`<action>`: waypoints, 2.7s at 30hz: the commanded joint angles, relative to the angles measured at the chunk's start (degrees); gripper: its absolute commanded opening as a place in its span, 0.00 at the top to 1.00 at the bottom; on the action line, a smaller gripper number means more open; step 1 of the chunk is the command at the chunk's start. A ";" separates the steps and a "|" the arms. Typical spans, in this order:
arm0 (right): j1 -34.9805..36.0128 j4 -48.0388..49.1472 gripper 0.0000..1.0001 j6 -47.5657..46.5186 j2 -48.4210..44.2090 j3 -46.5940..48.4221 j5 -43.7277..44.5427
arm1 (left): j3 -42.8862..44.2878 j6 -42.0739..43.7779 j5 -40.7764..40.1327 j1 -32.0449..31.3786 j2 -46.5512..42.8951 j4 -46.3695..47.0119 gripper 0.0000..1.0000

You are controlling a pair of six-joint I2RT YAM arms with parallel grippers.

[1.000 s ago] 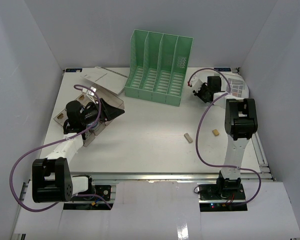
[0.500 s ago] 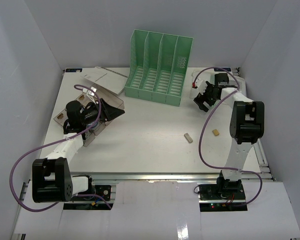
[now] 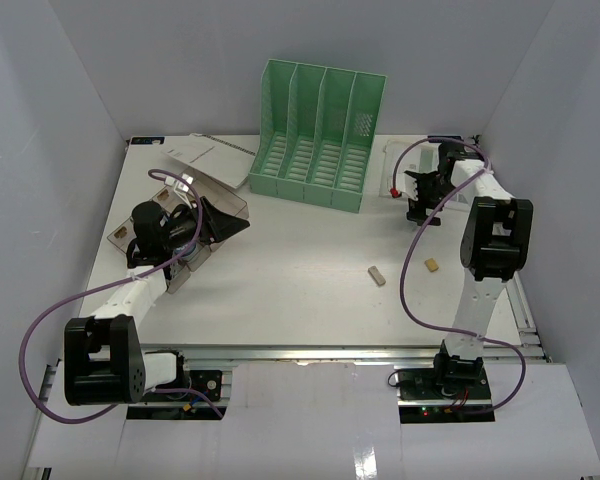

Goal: Organize the desk

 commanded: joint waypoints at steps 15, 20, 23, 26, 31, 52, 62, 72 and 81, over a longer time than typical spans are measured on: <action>4.20 -15.28 0.24 -20.66 11.48 10.15 8.99 | 1.13 3.84 -0.31 -0.29 -1.43 -2.07 0.14; 4.25 -16.42 0.43 -20.80 10.94 7.09 9.39 | 1.18 5.12 -0.71 -0.29 -3.50 -2.55 0.14; 4.25 -15.80 0.58 -19.31 9.40 4.25 8.00 | 1.30 6.54 -1.54 -0.29 -5.40 -3.67 0.14; 4.80 -12.10 0.66 -15.31 7.57 0.19 5.32 | 1.53 9.26 -2.63 -0.29 -7.73 -6.15 0.14; 8.00 -4.97 0.82 -5.10 0.39 -7.32 0.95 | 1.89 17.08 -5.97 -0.37 -13.27 -14.80 0.14; 43.47 -16.66 0.92 32.38 8.18 33.01 -7.84 | 0.08 25.64 -51.17 -0.29 -40.03 -34.70 0.14; 53.37 39.67 0.92 72.62 9.96 27.85 -4.61 | 0.07 24.88 -58.32 -0.29 -43.77 -35.77 0.14; 54.60 66.49 0.92 86.88 19.84 33.63 6.37 | -0.07 24.65 -57.51 -0.29 -45.09 -35.33 0.14; 56.52 69.56 0.86 88.65 24.08 32.73 6.99 | -0.04 24.50 -57.00 -0.29 -45.54 -35.27 0.13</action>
